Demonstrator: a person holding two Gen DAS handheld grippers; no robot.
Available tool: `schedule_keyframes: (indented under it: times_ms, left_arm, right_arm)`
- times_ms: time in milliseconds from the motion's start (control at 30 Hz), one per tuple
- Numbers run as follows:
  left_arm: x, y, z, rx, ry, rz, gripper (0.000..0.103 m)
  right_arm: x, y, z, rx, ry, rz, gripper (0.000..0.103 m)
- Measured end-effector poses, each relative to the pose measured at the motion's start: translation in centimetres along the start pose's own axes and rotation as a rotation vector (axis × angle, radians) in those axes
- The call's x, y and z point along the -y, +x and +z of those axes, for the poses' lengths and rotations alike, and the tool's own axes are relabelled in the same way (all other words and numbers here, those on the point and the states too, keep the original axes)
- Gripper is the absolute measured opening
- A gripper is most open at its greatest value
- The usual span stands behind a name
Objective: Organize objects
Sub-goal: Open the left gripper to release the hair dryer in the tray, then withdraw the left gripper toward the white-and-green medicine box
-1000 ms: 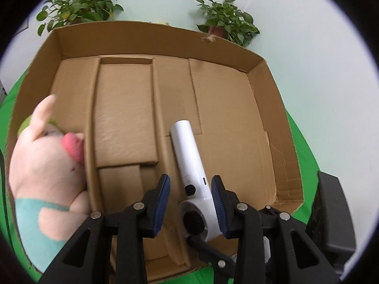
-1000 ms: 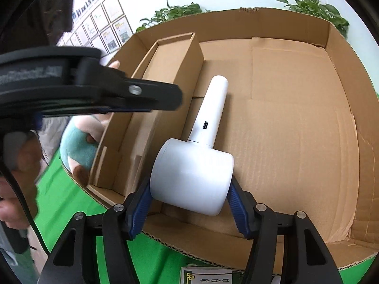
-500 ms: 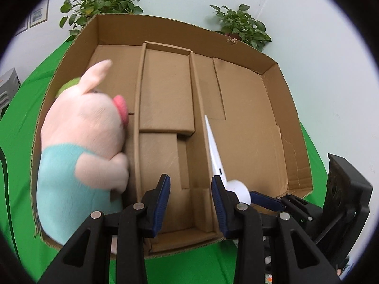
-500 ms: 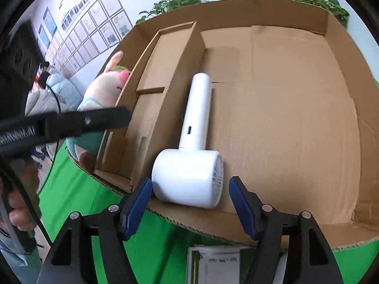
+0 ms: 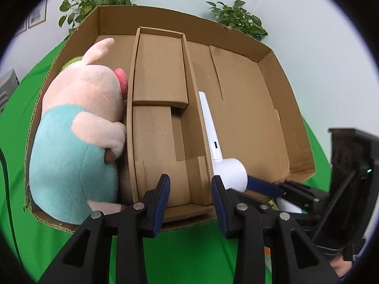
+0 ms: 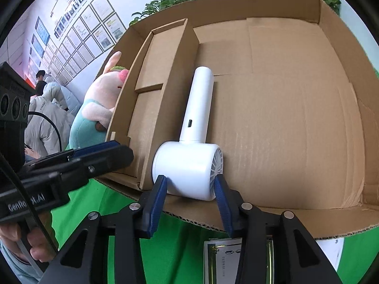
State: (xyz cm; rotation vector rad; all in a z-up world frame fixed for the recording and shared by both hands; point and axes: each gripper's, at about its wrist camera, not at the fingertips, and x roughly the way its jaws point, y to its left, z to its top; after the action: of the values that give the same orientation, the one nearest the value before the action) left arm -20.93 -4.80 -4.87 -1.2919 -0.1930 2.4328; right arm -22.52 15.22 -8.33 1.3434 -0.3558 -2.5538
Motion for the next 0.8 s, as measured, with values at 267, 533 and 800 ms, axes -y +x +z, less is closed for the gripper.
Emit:
schedule_keyframes:
  times_ms: [267, 533, 800]
  left_arm:
    - [-0.3, -0.2, -1.2, 0.027, 0.031, 0.057, 0.035]
    - [5.3, -5.3, -4.3, 0.317, 0.189, 0.24, 0.077]
    - [9.1, -8.7, -7.2, 0.465, 0.197, 0.239, 0.085]
  right_arm:
    - [-0.5, -5.9, -2.7, 0.187, -0.032, -0.137, 0.102]
    - [-1.4, -12.3, -7.6, 0.344, -0.104, -0.287, 0.102]
    - [-0.3, -16.6, -11.7, 0.435, -0.034, -0.314, 0.102]
